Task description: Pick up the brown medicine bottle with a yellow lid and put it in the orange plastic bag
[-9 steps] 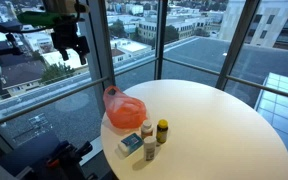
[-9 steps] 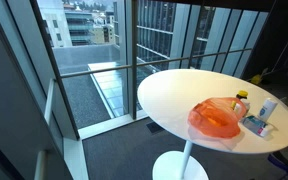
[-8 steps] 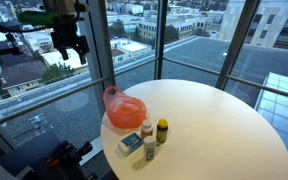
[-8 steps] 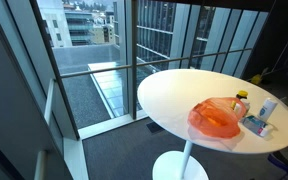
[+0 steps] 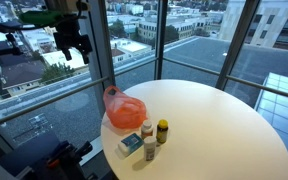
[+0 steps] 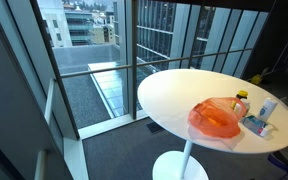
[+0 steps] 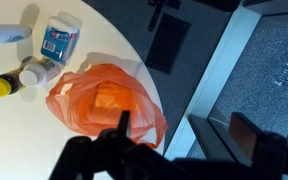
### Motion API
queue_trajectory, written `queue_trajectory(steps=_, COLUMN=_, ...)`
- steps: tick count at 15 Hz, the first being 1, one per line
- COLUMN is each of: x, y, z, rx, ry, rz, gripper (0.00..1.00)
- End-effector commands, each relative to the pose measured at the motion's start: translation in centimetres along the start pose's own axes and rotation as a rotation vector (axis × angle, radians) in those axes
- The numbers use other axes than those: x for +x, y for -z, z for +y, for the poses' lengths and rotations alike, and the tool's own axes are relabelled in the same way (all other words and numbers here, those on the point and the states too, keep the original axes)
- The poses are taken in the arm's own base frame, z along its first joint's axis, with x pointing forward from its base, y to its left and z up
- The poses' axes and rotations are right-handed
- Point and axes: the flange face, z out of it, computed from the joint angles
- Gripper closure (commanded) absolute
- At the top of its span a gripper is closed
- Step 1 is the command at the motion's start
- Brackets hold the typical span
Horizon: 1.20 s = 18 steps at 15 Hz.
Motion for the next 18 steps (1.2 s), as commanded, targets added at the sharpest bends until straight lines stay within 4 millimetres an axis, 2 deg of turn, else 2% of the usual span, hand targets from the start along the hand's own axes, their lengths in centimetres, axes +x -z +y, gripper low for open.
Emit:
queue_trajectory(steps=1, x=1.8, y=1.5, z=2.8, rx=-0.081, ry=-0.057, rz=0.016, gripper=0.00)
queue_trajectory(steps=4, x=3.2, y=2.2, z=5.7, rx=-0.137, ry=-0.113, rz=0.025, gripper=0.00)
queue_trajectory(steps=7, x=4.3, y=2.0, z=8.7, rx=-0.162, ry=-0.179, rz=0.021, gripper=0.00)
queue_trajectory(steps=14, x=6.0, y=-0.2, z=15.5, rx=-0.108, ry=-0.344, rz=0.018, gripper=0.00)
queue_trajectory(steps=16, x=6.1, y=-0.2, z=16.5, rx=-0.114, ry=-0.369, rz=0.016, gripper=0.00)
queue_trajectory(steps=17, x=5.3, y=-0.9, z=15.6, rx=-0.107, ry=-0.330, rz=0.006, gripper=0.00)
queue_trajectory(steps=18, x=5.5, y=-1.0, z=16.1, rx=-0.106, ry=-0.340, rz=0.005, gripper=0.00)
